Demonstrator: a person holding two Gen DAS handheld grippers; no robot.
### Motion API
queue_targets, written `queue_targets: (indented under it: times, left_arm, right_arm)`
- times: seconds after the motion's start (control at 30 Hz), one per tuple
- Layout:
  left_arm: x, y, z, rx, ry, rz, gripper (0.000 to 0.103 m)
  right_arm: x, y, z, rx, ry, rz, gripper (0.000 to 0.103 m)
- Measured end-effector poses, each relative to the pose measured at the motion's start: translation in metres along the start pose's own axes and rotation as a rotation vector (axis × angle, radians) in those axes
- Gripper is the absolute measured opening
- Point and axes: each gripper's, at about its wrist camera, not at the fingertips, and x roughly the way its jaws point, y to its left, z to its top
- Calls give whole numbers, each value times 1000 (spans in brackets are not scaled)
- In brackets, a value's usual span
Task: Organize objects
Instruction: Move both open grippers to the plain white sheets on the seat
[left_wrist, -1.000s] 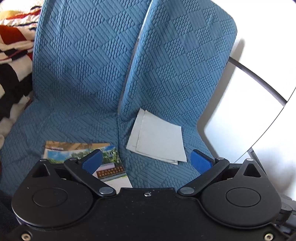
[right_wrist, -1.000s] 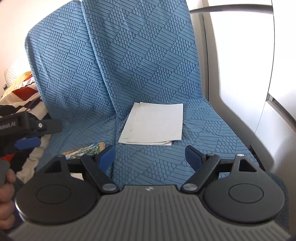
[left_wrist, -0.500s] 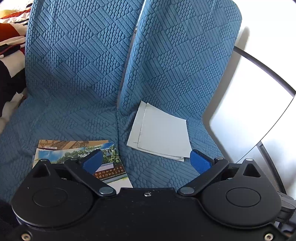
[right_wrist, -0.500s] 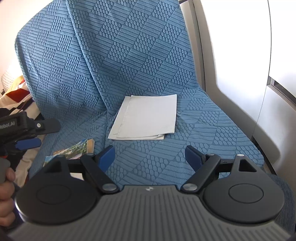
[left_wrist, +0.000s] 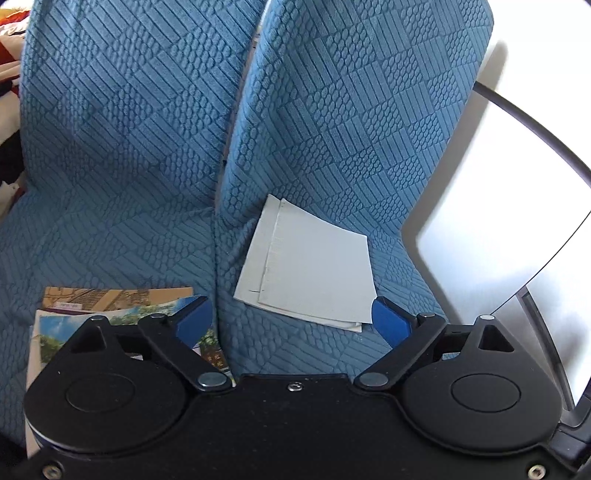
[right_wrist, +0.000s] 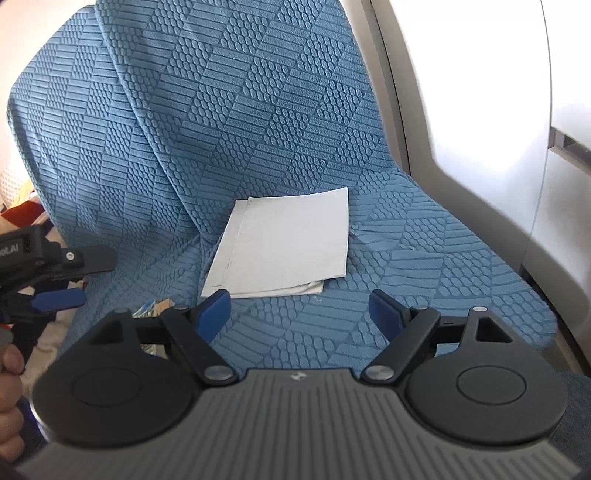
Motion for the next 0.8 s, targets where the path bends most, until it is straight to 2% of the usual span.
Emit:
queue_targets:
  times: [0.37,0.43,0.5,0.63,0.8]
  left_arm:
    - [58,-5,17,-6,90,-42,68]
    - [69,-3,20,-16,110,-46,64]
    - [81,1,22,-39,130,-57,61]
    - [107,7,26,-75,187,-77,47]
    - [136,12,31,-96,241,-100,38]
  right_arm:
    - [44,-14,14,46,32,34,75]
    - [54,-12,15,33,46,28,65]
    - [63,-14,16,37,64,17,61]
    - [76,-24,17,86,74,22,59]
    - [97,-30,22,104,96,11,47]
